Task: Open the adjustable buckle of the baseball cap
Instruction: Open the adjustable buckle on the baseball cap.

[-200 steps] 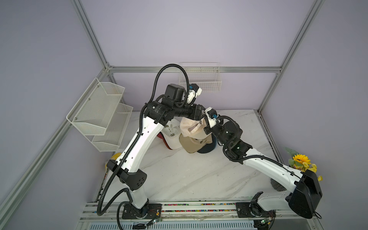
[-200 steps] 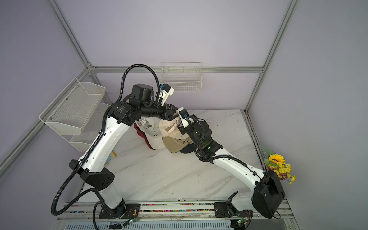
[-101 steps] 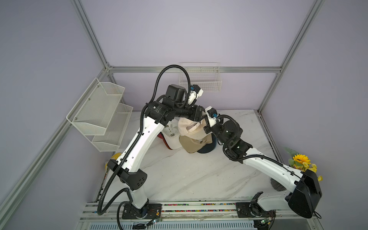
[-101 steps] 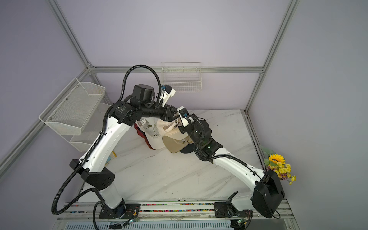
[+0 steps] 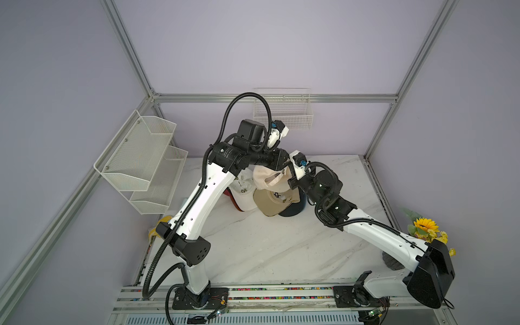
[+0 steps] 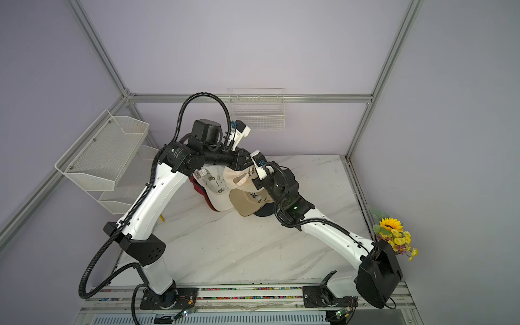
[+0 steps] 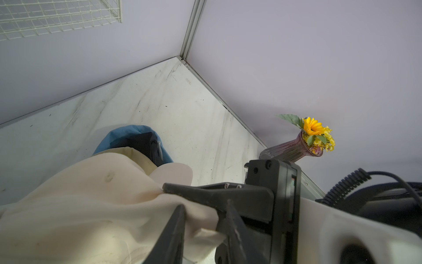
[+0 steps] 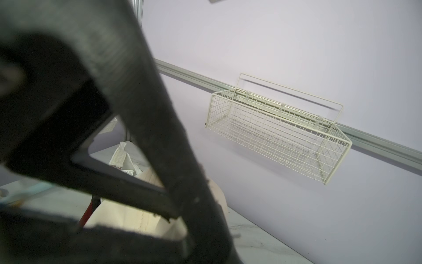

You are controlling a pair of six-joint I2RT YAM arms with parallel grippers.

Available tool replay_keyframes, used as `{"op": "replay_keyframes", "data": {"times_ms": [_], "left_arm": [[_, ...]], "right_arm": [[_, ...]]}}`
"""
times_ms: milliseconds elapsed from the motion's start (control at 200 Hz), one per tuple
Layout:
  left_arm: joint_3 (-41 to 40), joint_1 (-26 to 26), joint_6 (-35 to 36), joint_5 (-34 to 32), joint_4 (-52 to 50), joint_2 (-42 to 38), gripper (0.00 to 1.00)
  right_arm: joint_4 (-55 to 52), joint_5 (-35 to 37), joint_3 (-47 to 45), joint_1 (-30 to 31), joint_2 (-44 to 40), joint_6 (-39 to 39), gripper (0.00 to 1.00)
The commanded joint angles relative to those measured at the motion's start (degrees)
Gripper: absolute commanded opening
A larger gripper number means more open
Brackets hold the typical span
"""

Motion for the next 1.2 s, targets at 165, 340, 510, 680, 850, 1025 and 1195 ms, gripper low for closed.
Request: {"op": "replay_keyframes", "data": {"times_ms": [165,340,510,680,850,1025,1195], "left_arm": [[2.7,-0.34,0.88,0.9,0.01,-0.58,0.15],[1.83,-0.34,0.84,-0.52,-0.07,-1.66,0.02],[-0.74,-0.34,0.73,-2.25,-0.03,-3.37,0.0],[-5.93,-0.34,0.7,-4.67,0.31,-6.75,0.0],[-14.71,-0.34,-0.54,-4.92,4.94,-11.26,0.0],[-25.85,-0.34,-0.93,-7.27,7.02,-14.31,0.0],[-32.49,-0.27,-0.42,-11.73,8.72,-18.58,0.0]], "right_arm": [[1.31,-1.24,1.44,-0.11,-0.65,0.48,0.0],[1.68,0.89,1.41,-0.11,-0.83,1.41,0.0],[1.32,2.68,2.82,-0.8,-0.74,3.65,0.0],[0.11,2.47,4.9,-2.21,-0.83,6.04,0.0],[-0.77,1.79,7.17,-3.12,-0.21,8.17,0.0],[-3.19,-0.41,11.64,-4.83,0.31,11.97,0.0],[-6.06,-1.2,15.5,-5.29,3.02,12.67,0.0]]}}
